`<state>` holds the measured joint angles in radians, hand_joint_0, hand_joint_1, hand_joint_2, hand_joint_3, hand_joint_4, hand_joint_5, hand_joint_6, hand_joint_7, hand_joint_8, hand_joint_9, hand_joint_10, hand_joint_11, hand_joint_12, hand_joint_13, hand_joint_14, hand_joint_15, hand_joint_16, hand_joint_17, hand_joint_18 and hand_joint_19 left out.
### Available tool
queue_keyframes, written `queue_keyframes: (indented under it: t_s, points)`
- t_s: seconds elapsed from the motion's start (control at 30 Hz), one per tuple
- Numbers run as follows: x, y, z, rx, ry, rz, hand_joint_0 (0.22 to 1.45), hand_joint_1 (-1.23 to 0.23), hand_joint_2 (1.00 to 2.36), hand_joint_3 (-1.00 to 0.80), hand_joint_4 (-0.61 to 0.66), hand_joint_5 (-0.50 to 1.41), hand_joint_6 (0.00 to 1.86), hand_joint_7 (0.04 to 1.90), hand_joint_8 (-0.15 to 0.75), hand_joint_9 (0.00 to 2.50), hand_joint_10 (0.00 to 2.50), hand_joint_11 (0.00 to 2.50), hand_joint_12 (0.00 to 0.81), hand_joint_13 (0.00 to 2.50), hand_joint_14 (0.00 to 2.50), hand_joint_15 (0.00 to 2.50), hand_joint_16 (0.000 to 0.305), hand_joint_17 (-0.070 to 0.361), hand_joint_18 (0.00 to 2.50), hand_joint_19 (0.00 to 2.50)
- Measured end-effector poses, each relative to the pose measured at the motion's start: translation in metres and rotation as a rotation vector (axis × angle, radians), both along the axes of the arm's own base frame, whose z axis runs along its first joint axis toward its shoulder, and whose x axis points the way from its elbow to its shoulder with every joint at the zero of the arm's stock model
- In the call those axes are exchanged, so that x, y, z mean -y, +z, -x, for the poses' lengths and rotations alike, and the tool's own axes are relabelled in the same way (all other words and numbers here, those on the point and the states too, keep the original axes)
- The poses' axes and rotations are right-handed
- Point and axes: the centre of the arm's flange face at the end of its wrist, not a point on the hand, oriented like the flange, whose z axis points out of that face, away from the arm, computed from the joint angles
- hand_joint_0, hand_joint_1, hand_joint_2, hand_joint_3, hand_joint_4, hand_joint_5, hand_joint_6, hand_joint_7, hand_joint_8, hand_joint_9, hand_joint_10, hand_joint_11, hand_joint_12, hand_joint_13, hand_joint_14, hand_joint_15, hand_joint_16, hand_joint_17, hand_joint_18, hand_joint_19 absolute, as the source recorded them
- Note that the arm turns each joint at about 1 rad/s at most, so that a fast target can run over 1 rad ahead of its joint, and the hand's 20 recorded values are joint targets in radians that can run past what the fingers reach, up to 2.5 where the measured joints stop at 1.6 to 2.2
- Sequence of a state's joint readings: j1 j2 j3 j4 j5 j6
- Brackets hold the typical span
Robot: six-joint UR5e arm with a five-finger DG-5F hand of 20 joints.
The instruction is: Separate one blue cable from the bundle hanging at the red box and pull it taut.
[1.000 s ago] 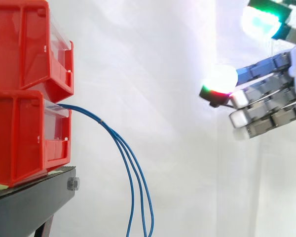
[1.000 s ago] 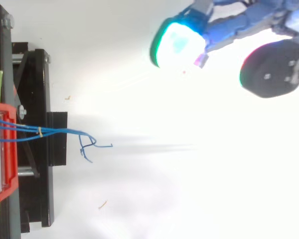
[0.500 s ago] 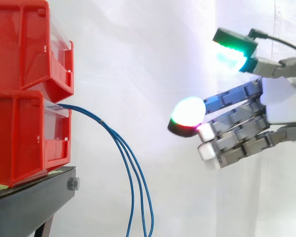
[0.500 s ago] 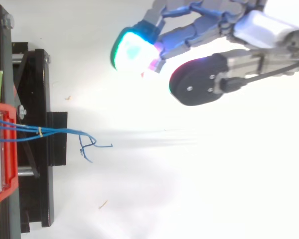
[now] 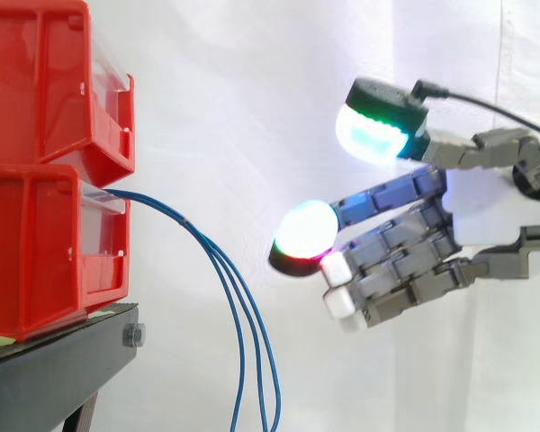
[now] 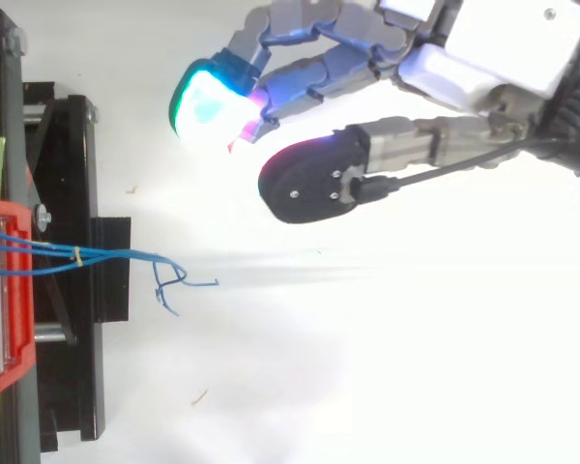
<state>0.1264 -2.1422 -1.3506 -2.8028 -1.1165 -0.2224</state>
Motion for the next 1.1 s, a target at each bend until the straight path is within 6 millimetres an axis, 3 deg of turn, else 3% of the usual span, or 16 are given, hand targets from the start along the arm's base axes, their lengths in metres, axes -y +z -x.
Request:
queue_keyframes:
  t_s: [0.27, 0.43, 0.93, 1.1]
  points:
    - [-0.004, -0.018, -0.027, -0.003, -0.006, -0.012, 0.54, -0.59, 1.00, -0.49, 0.23, -0.19, 0.50, 0.98, 0.319, 0.77, 0.02, 0.78, 0.397, 0.72, 0.02, 0.55, 0.040, 0.090, 0.45, 0.34]
    - [-0.006, -0.026, -0.033, -0.001, -0.004, -0.014, 0.54, -0.59, 1.00, -0.49, 0.23, -0.19, 0.50, 0.98, 0.318, 0.77, 0.02, 0.78, 0.398, 0.73, 0.02, 0.54, 0.040, 0.091, 0.46, 0.35]
    - [-0.012, -0.077, -0.065, 0.028, 0.029, -0.078, 0.54, -0.59, 1.00, -0.49, 0.23, -0.19, 0.50, 0.97, 0.320, 0.79, 0.02, 0.78, 0.402, 0.80, 0.02, 0.59, 0.041, 0.091, 0.53, 0.41]
    - [-0.017, -0.082, -0.069, 0.037, 0.069, -0.126, 0.55, -0.59, 1.00, -0.49, 0.23, -0.19, 0.50, 0.97, 0.321, 0.79, 0.02, 0.78, 0.400, 0.81, 0.02, 0.60, 0.041, 0.092, 0.54, 0.42]
